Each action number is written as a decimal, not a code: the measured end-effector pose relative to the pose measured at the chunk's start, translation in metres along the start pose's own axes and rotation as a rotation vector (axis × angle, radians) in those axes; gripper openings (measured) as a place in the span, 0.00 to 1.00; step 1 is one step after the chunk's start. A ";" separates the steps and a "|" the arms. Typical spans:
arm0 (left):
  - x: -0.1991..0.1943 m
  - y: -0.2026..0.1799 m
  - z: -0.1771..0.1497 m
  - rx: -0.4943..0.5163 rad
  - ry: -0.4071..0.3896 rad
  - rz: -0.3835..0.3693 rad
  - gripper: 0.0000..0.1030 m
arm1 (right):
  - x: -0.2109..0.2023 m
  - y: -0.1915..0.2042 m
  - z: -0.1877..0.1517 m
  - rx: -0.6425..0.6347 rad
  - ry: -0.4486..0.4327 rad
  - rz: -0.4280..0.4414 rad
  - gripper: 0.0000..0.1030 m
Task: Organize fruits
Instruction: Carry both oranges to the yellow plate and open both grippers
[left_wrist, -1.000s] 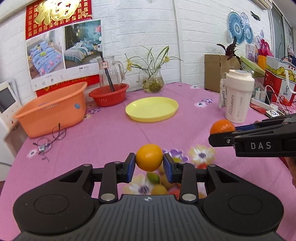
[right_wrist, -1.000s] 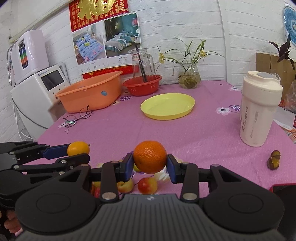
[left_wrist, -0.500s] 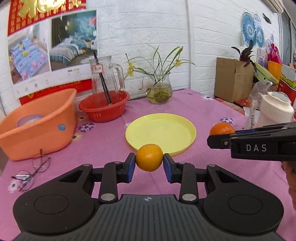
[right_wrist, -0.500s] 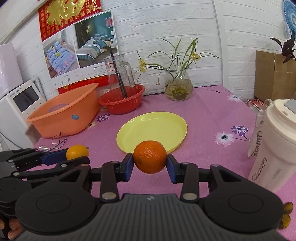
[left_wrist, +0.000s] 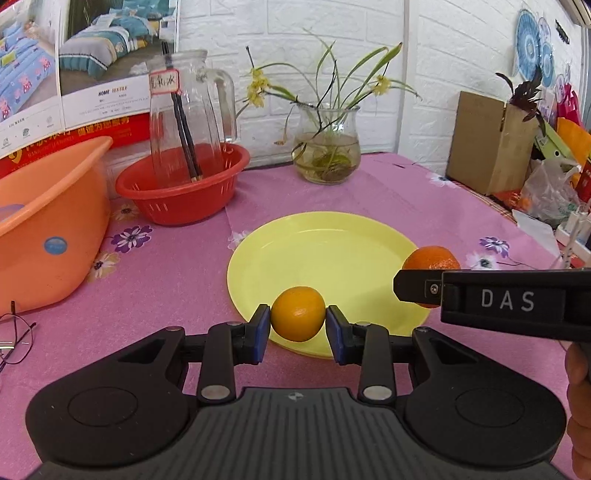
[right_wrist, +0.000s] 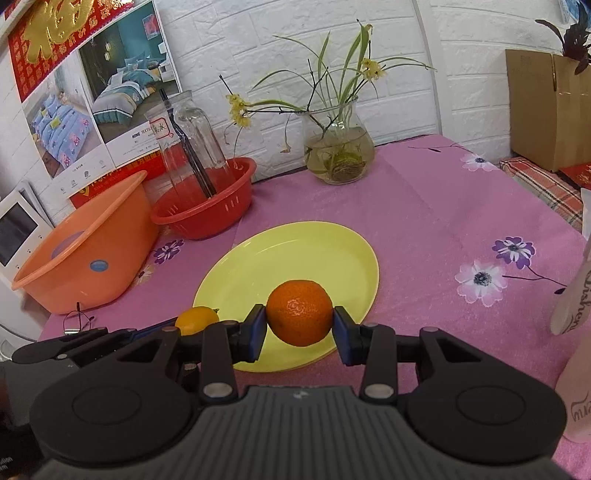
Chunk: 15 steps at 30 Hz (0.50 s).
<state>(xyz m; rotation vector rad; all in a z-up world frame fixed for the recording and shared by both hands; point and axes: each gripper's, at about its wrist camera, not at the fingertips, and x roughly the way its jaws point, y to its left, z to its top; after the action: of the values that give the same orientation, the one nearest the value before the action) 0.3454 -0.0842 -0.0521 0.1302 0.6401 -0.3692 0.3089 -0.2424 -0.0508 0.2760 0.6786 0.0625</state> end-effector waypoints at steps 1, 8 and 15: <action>0.003 0.001 0.000 -0.002 0.005 0.000 0.30 | 0.003 0.000 0.001 0.004 0.004 0.001 0.68; 0.012 0.003 -0.002 0.014 0.018 0.010 0.30 | 0.016 0.002 -0.002 -0.015 0.026 -0.022 0.68; 0.011 -0.001 -0.001 0.023 0.013 0.014 0.32 | 0.020 0.004 -0.003 -0.024 0.025 -0.040 0.68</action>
<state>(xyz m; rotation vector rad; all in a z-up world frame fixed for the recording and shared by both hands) 0.3523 -0.0876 -0.0595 0.1586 0.6475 -0.3628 0.3227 -0.2351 -0.0639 0.2391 0.7080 0.0354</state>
